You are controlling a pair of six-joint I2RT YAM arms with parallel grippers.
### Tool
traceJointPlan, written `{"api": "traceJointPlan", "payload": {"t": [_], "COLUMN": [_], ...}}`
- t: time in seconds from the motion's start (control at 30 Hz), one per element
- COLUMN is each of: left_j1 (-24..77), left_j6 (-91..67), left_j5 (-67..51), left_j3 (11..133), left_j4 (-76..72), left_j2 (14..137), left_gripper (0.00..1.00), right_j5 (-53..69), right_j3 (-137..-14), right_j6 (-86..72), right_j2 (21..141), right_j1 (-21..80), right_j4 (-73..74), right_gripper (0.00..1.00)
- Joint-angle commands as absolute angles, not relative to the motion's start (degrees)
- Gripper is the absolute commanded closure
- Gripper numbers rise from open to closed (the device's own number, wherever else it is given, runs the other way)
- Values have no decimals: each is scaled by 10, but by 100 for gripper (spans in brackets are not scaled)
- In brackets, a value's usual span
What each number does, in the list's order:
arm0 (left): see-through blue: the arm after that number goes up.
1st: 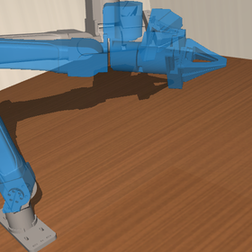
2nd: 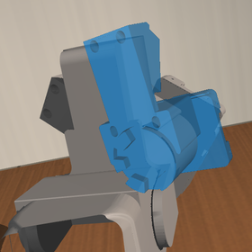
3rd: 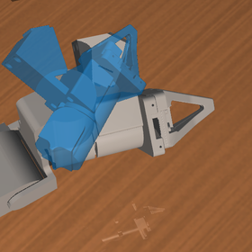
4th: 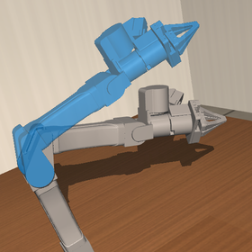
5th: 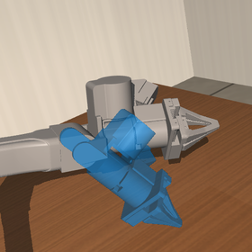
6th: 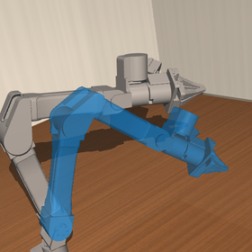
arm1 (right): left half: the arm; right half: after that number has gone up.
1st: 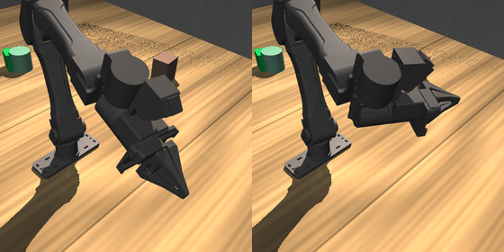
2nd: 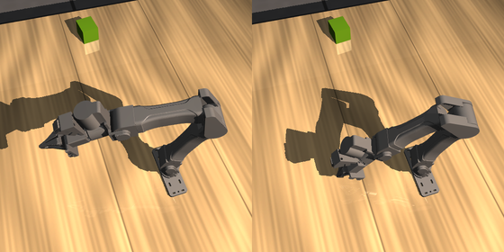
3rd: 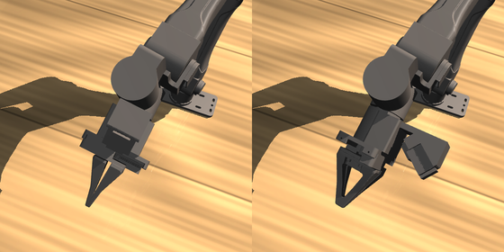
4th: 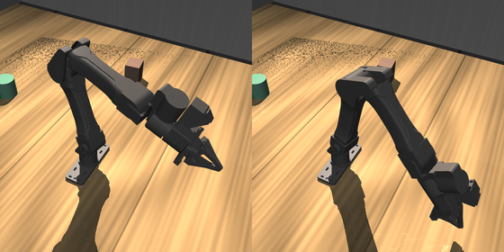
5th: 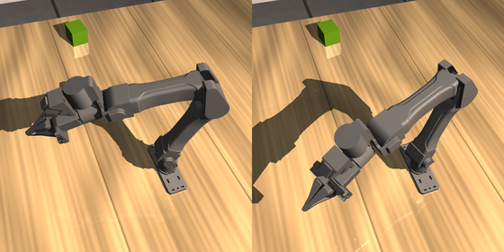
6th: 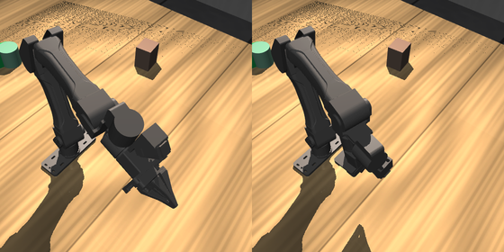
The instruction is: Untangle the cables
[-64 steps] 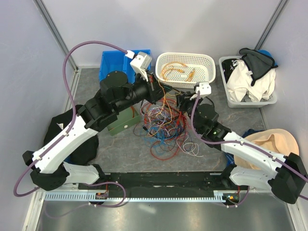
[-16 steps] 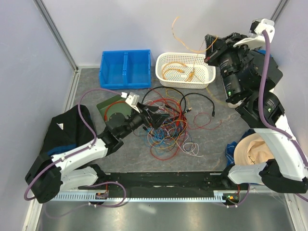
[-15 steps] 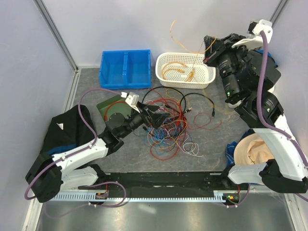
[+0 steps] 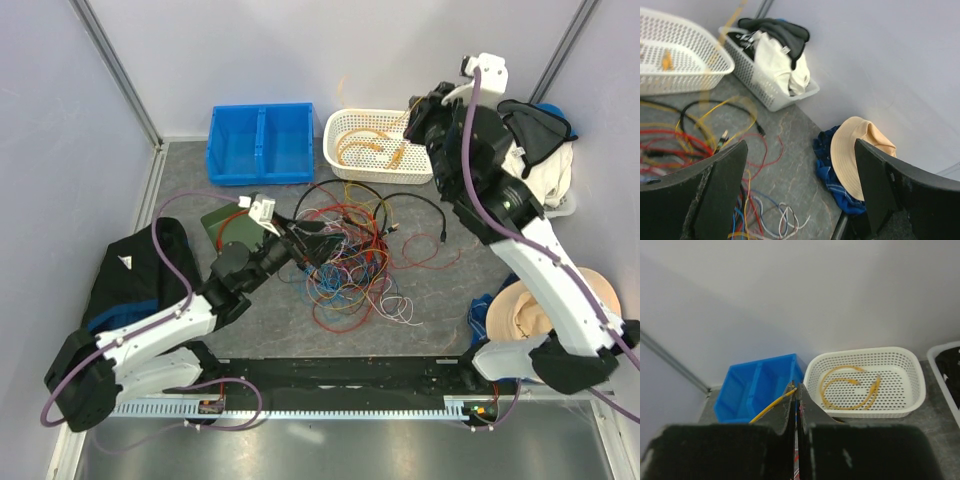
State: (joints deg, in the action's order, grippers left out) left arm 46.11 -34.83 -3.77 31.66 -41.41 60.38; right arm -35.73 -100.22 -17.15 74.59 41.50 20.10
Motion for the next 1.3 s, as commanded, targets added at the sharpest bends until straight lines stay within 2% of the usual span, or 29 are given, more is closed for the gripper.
{"api": "traceJointPlan", "payload": {"t": [0.0, 0.1, 0.33, 0.5, 0.83, 1.0, 1.03, 1.13, 1.23, 1.27], "left_j1": [463, 463, 465, 467, 467, 467, 467, 467, 467, 467], "left_j6": [-445, -477, -526, -542, -492, -463, -461, -466, -470, -475], "left_j5": [36, 46, 26, 19, 56, 77, 77, 84, 88, 91], "left_j3": [265, 222, 148, 111, 87, 100, 102, 117, 132, 135], "left_j4": [-294, -243, -207, -186, -105, -102, -100, -75, -57, -54], "left_j2": [514, 469, 395, 358, 241, 231, 234, 239, 238, 236], "left_gripper": [7, 7, 10, 11, 11, 11, 11, 10, 7, 6], "right_j5": [-309, -277, -240, -233, -217, -211, -206, -196, -219, -226], "right_j3": [-1028, -1074, -1271, -1361, -1339, -1243, -1234, -1223, -1202, -1195], "right_j6": [-216, -236, -247, -250, -240, -270, -269, -270, -264, -260], "right_j2": [812, 872, 1055, 1134, 1222, 1232, 1236, 1236, 1209, 1201], "right_j1": [319, 279, 223, 195, 169, 168, 168, 170, 176, 178], "right_j4": [178, 164, 160, 144, 34, 19, 21, 53, 67, 71], "right_gripper": [100, 100, 100, 100, 100, 100, 90, 35, 21, 20]}}
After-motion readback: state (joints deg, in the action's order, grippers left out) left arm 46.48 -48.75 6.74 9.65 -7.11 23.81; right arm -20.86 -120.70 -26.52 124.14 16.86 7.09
